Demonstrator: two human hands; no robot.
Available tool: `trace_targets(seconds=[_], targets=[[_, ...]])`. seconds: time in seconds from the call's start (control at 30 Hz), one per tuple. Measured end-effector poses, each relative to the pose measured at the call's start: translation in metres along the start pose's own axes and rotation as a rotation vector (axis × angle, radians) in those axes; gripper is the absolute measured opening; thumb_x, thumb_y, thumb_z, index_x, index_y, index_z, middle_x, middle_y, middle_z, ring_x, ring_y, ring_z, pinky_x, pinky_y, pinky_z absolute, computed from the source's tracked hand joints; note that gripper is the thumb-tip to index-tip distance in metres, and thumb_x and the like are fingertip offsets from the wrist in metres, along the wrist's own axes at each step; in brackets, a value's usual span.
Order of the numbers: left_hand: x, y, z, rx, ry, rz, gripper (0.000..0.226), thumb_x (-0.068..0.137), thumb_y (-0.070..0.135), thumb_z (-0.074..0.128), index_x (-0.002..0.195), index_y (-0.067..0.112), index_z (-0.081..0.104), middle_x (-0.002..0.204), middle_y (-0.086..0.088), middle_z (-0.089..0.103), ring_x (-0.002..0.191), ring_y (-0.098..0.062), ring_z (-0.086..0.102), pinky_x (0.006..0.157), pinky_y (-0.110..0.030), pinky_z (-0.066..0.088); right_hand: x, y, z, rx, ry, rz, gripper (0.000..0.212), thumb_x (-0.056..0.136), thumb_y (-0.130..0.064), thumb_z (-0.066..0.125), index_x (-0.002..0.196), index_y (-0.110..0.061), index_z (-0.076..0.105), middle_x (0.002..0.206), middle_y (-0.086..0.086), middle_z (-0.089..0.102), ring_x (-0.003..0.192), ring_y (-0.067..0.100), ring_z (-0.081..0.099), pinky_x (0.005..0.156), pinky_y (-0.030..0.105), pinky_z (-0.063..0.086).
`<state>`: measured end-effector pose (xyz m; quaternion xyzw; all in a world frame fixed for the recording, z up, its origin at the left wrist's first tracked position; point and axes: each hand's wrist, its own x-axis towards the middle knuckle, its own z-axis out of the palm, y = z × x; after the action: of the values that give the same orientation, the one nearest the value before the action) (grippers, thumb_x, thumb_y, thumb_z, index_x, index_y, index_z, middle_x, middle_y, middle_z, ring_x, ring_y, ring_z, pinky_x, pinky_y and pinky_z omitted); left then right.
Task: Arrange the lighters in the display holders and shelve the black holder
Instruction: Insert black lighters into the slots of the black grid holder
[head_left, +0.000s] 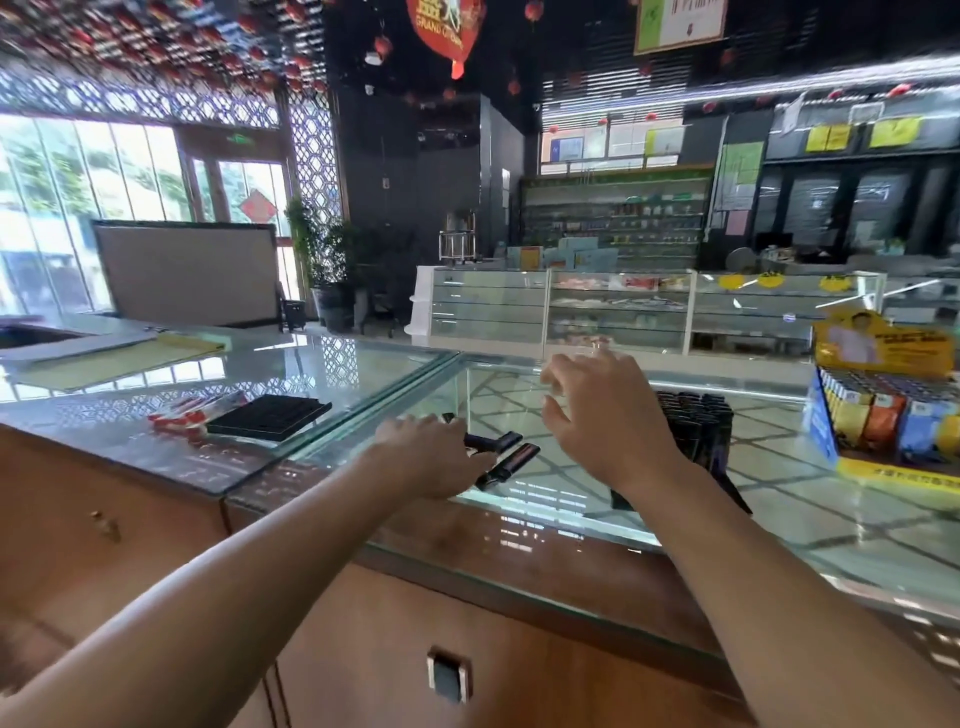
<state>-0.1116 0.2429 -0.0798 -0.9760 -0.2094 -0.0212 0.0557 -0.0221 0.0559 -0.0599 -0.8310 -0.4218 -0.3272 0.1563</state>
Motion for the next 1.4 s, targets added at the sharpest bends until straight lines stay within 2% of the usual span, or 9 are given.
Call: trace_targets(seconds=[0.27, 0.37, 0.5, 0.67, 0.77, 0.9, 1.17, 1.27, 1.4], targets=[[0.031, -0.016, -0.004, 0.063, 0.008, 0.088, 0.017, 0.099, 0.023, 0.046, 0.101, 0.02, 0.063, 0.102, -0.003, 0.068, 0.093, -0.024, 0.064, 0.081, -0.035, 0.054, -0.01, 0.008, 0.008, 0.05, -0.002, -0.048, 0.008, 0.096, -0.027, 0.061, 0.099, -0.021, 0.066, 0.09, -0.006, 0.071, 0.087, 0.018, 0.055, 0.093, 0.04, 0.044], [0.03, -0.017, -0.012, 0.02, 0.028, 0.129, 0.029, 0.099, 0.009, 0.048, 0.123, 0.014, 0.064, 0.111, -0.007, 0.068, 0.102, -0.025, 0.062, 0.083, -0.035, 0.051, -0.01, 0.009, 0.008, 0.056, 0.002, -0.028, 0.01, 0.097, -0.027, 0.06, 0.102, -0.022, 0.067, 0.089, -0.006, 0.07, 0.087, 0.017, 0.055, 0.093, 0.041, 0.045], [0.033, -0.021, -0.014, -0.039, -0.117, 0.244, 0.068, 0.096, -0.004, 0.048, 0.158, 0.021, 0.036, 0.151, -0.007, 0.05, 0.136, -0.028, 0.049, 0.113, -0.042, 0.04, -0.011, 0.006, 0.008, 0.057, -0.014, -0.037, 0.011, 0.099, -0.026, 0.059, 0.104, -0.021, 0.068, 0.089, -0.006, 0.069, 0.089, 0.018, 0.055, 0.095, 0.04, 0.044], [0.036, -0.023, -0.015, 0.02, -0.197, 0.297, 0.05, 0.091, -0.005, 0.046, 0.134, 0.017, 0.056, 0.122, -0.006, 0.064, 0.105, -0.025, 0.059, 0.084, -0.037, 0.044, -0.013, 0.006, 0.005, 0.087, -0.026, -0.045, 0.011, 0.101, -0.024, 0.058, 0.105, -0.02, 0.067, 0.087, -0.008, 0.06, 0.09, 0.017, 0.05, 0.09, 0.037, 0.04], [0.04, -0.03, -0.013, 0.076, -0.15, 0.265, 0.037, 0.095, 0.003, 0.048, 0.128, 0.016, 0.058, 0.121, -0.006, 0.057, 0.112, -0.025, 0.058, 0.099, -0.042, 0.049, -0.013, 0.004, 0.004, 0.094, -0.033, -0.048, 0.012, 0.101, -0.025, 0.058, 0.107, -0.021, 0.068, 0.089, -0.007, 0.061, 0.092, 0.018, 0.052, 0.091, 0.037, 0.043], [0.042, -0.038, -0.008, 0.054, -0.097, 0.219, 0.039, 0.098, 0.008, 0.049, 0.135, 0.016, 0.054, 0.126, -0.006, 0.051, 0.114, -0.024, 0.055, 0.099, -0.04, 0.047, -0.015, 0.003, 0.004, 0.114, -0.037, -0.03, 0.013, 0.102, -0.026, 0.058, 0.108, -0.022, 0.069, 0.092, -0.003, 0.064, 0.093, 0.019, 0.054, 0.084, 0.034, 0.041], [0.044, -0.046, -0.002, -0.112, 0.002, 0.198, 0.046, 0.094, 0.008, 0.053, 0.139, 0.015, 0.058, 0.14, -0.007, 0.059, 0.133, -0.025, 0.05, 0.107, -0.037, 0.041, -0.015, 0.003, 0.007, 0.122, -0.046, -0.013, 0.011, 0.101, -0.029, 0.059, 0.105, -0.026, 0.068, 0.093, -0.001, 0.068, 0.095, 0.02, 0.058, 0.092, 0.039, 0.049], [0.048, -0.051, -0.001, -0.197, 0.077, 0.211, 0.044, 0.089, -0.003, 0.053, 0.129, 0.013, 0.066, 0.132, -0.004, 0.067, 0.127, -0.02, 0.057, 0.103, -0.03, 0.041, -0.015, 0.003, 0.007, 0.126, -0.045, -0.012, 0.011, 0.1, -0.028, 0.06, 0.105, -0.025, 0.068, 0.094, -0.001, 0.067, 0.094, 0.02, 0.058, 0.089, 0.039, 0.05], [0.046, -0.054, 0.006, -0.348, 0.135, 0.281, 0.06, 0.081, -0.019, 0.047, 0.128, 0.014, 0.064, 0.129, -0.001, 0.066, 0.122, -0.016, 0.059, 0.106, -0.036, 0.049, -0.015, 0.004, 0.008, 0.13, -0.055, -0.009, 0.01, 0.101, -0.029, 0.059, 0.104, -0.026, 0.068, 0.093, -0.003, 0.067, 0.096, 0.019, 0.057, 0.091, 0.039, 0.048]])
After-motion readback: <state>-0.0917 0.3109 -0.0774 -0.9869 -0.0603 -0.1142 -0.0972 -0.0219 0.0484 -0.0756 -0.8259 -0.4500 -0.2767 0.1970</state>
